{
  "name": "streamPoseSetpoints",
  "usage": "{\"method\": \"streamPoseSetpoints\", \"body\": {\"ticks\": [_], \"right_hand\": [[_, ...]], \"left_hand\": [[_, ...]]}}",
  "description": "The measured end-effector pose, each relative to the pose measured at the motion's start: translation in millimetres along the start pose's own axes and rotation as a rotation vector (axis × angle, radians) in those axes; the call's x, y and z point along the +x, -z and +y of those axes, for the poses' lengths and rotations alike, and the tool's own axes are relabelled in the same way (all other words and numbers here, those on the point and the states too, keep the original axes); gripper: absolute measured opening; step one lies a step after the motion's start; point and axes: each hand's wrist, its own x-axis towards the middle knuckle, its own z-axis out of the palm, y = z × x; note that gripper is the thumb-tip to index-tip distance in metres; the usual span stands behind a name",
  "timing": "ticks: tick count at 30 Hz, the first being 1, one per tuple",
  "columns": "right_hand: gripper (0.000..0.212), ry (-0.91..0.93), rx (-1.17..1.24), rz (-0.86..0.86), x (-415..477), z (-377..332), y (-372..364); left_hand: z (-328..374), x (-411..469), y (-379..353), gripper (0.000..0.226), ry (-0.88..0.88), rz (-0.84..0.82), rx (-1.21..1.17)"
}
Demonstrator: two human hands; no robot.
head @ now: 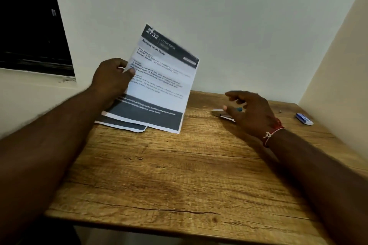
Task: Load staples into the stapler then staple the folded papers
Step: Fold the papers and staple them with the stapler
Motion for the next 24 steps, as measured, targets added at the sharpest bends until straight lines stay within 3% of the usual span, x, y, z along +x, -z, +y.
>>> {"method": "streamPoseSetpoints", "body": {"ticks": [3,7,11,15,19,24], "right_hand": [[0.052,0.111,0.065,0.05,0.5,-9.7,7.1],[0.068,0.182,0.168,-0.01,-3.3,-18.5,12.3],[0.073,0.253,0.234,-0.023,-5.5,-26.6,13.6],[0.061,0.299,0.278,0.015,-6.8,-31.9,14.8],[0.044,0.362,0.24,0.003,-6.5,-27.1,15.3],[0.046,0.321,0.198,0.001,-6.0,-23.0,13.0]], "left_hand": [[3.9,-7.0,-9.9,0.023,0.071,-0.06,-0.279],[8.1,-14.6,-20.8,0.028,0.175,-0.169,-0.555],[12.2,-24.6,-28.2,0.023,0.243,-0.27,-0.627],[19.0,-33.0,-33.1,0.016,0.252,-0.339,-0.671],[24.0,-35.1,-35.1,0.013,0.275,-0.35,-0.715],[25.3,-36.3,-38.9,0.018,0.319,-0.358,-0.799]]}}
